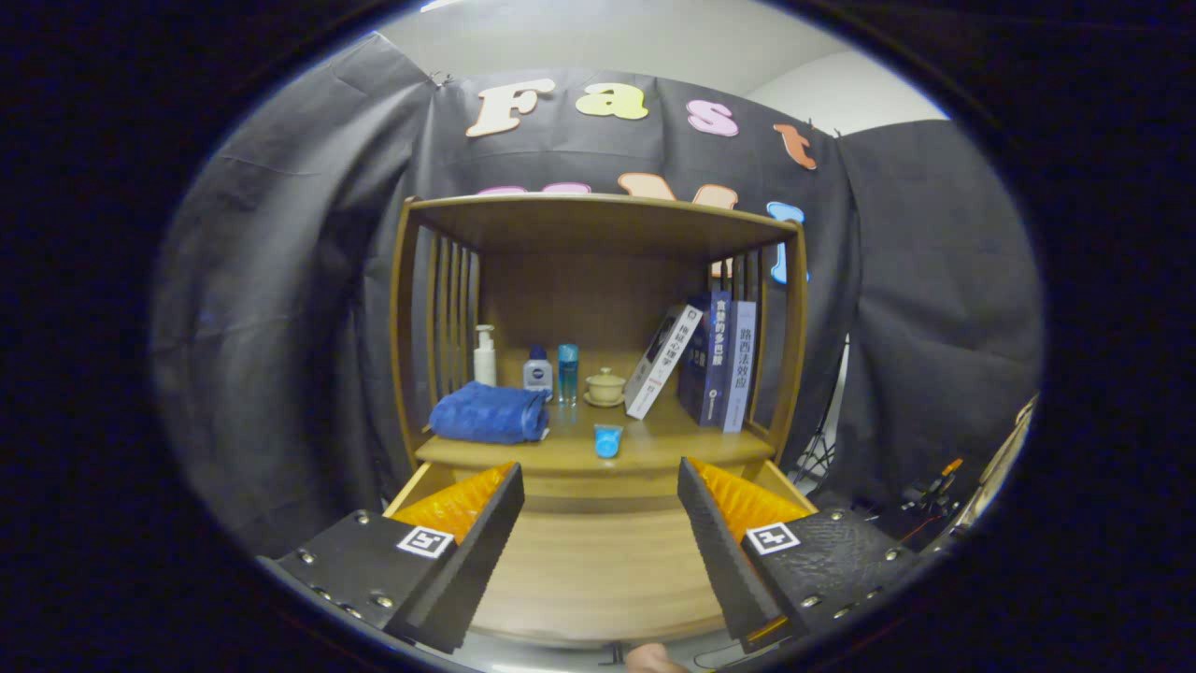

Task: Pull open the drawer, take out the items inside it, and place them on the countertop above the cabinet.

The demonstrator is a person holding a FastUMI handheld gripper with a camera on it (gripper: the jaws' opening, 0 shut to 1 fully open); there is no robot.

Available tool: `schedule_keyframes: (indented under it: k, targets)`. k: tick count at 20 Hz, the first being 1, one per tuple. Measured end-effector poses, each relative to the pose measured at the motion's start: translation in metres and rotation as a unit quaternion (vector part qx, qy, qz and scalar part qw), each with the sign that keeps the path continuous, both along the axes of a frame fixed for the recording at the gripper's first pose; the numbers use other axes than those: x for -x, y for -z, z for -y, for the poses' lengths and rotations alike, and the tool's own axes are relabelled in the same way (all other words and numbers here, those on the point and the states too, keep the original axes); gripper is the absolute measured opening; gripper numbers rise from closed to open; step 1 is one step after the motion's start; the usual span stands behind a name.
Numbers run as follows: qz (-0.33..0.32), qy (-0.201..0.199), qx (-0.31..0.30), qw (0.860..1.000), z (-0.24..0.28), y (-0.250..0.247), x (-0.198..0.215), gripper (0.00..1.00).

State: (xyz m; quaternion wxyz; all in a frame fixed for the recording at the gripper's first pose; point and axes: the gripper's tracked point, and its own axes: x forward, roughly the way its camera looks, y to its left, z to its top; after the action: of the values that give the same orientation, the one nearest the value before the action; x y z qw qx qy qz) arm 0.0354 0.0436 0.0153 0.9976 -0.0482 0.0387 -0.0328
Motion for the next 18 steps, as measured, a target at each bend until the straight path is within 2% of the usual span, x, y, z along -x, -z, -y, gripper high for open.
schedule_keyframes:
  k: [2,5,12,18]
  targets:
    - [-0.011,0.004,-0.013,1.000,0.006,0.027,0.020,0.98]
    - [-0.007,0.000,-0.001,1.000,0.013,0.057,0.037,0.98]
    - [0.011,0.005,-0.017,1.000,0.022,0.106,0.058,0.98]
    - [-0.049,-0.004,-0.021,0.999,0.023,0.178,0.059,0.99]
